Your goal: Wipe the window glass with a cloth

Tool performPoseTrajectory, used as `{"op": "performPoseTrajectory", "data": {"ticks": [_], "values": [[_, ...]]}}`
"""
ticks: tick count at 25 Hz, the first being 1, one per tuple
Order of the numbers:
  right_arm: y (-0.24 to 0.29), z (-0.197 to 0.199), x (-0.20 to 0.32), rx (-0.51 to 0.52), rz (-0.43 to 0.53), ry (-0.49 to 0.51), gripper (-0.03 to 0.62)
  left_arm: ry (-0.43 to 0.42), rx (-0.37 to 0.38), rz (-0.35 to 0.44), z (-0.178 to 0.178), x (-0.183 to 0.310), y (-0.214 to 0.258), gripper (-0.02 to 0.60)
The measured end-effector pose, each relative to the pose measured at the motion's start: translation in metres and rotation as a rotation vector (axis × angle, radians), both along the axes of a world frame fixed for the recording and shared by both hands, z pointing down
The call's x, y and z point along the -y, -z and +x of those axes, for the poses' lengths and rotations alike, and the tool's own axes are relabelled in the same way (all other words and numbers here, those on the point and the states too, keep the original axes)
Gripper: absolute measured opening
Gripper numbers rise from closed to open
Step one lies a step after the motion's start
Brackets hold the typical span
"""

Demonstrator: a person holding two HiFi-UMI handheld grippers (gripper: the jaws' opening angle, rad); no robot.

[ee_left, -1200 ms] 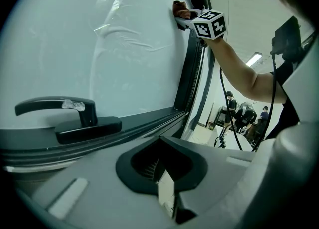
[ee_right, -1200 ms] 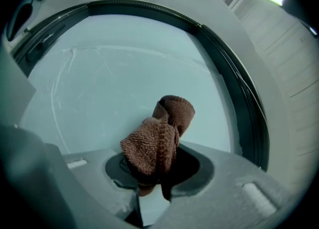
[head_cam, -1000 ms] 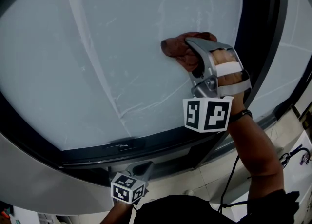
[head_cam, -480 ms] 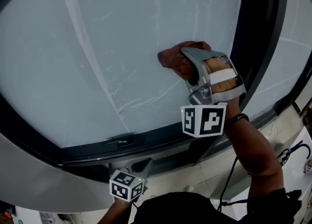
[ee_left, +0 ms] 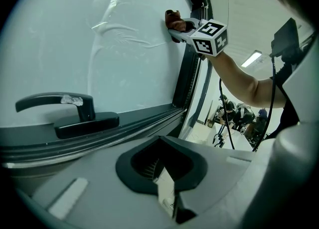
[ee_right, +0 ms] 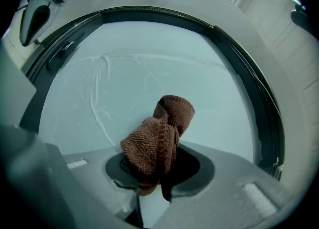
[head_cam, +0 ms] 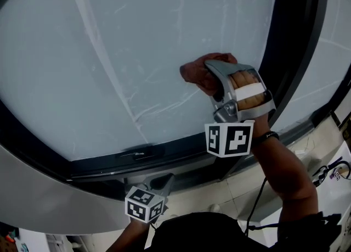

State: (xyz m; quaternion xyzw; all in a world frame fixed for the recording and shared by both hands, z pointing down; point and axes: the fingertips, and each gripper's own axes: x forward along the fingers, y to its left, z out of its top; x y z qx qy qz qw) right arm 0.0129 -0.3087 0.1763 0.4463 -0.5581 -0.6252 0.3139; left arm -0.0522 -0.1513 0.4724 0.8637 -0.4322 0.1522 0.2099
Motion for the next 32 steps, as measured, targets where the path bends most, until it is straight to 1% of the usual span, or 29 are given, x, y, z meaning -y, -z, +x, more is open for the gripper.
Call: {"op": "performPoseTrajectory", "data": {"ticks": [13, 20, 32], "values": [[-0.049, 0.001, 0.0, 0.002, -0.062, 0.009, 0.101, -0.002, 0.002, -0.001, 0.001, 0.002, -0.001, 0.017], [-0.082, 0.004, 0.001, 0.035, -0.117, 0.006, 0.101, -0.004, 0.0, 0.0, 0.002, 0.003, 0.0, 0.017], [-0.139, 0.004, 0.001, 0.016, -0.202, 0.001, 0.101, -0.017, 0.005, -0.01, 0.004, 0.002, -0.004, 0.017]]}}
